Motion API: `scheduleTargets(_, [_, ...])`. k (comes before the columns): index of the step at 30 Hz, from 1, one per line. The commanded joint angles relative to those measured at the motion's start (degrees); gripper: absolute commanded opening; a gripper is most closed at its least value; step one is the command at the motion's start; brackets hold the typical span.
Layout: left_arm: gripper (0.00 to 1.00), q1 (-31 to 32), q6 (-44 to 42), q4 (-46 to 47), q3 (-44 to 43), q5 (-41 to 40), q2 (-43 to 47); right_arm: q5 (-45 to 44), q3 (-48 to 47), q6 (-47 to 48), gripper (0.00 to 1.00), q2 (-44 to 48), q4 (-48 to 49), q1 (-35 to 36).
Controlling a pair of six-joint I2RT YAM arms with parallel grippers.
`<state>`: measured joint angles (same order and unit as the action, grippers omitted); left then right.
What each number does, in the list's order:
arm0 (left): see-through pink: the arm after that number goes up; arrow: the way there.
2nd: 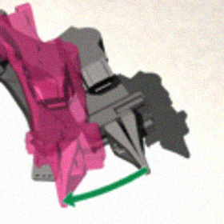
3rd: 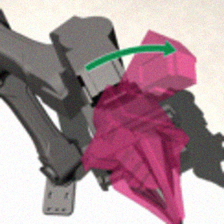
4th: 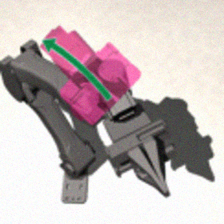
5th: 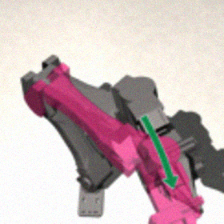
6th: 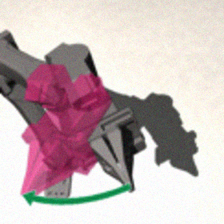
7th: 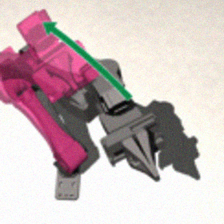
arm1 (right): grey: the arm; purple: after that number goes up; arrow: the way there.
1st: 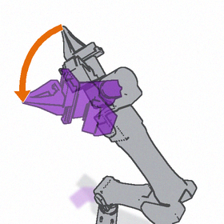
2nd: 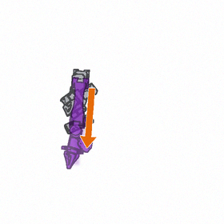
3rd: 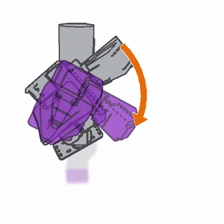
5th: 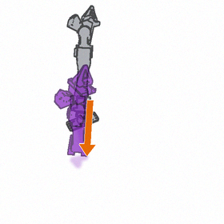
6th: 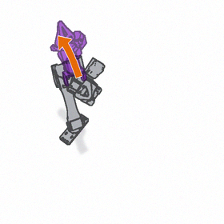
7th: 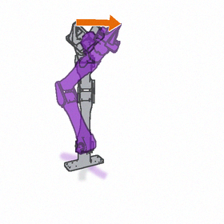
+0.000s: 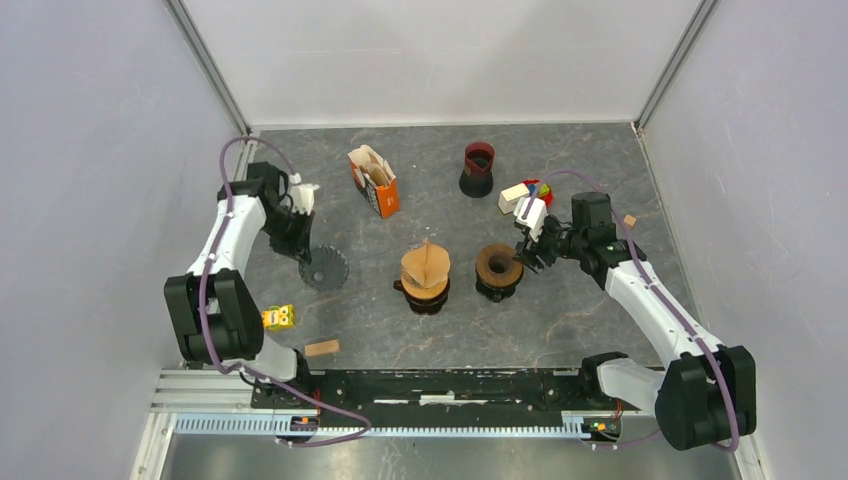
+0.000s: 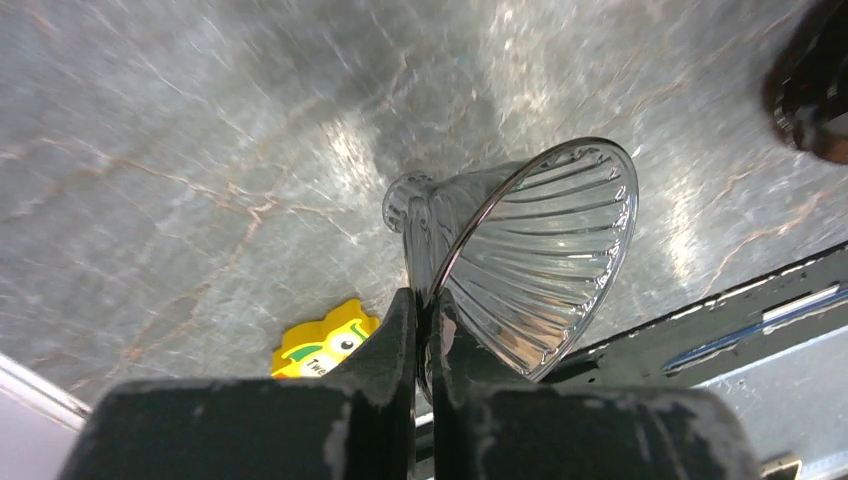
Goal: Place the coffee filter in the dripper
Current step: Pick up the coffee dripper from the center of the board, then place the coffee dripper on the coffee server.
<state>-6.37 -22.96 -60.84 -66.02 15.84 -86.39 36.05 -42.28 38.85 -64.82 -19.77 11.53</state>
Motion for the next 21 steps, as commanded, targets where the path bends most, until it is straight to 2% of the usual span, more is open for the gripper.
scheduleTargets(1, [0.02, -0.22, 3.21, -2.40, -10.93, 5.65, 0.82, 0.16, 0.23, 0.01, 0.67, 1.75, 1.57, 0.11])
scheduleTargets(9, [0.02, 5.66, 10.91, -7.37, -35.06, 10.58, -6.61, 0.90, -2.06, -0.45, 0.67, 2.11, 0.76, 0.15])
scheduleTargets(18, [0.02, 22.96, 19.19, -10.00, -62.24, 12.78, -21.22, 1.39, -9.96, 4.98, 0.69, 3.29, -7.91, 0.11])
scheduleTargets(21, [0.02, 28.56, 20.06, -10.16, -67.42, 12.80, -25.14, 2.00, -11.75, 7.29, 0.69, 4.67, -11.62, 0.16])
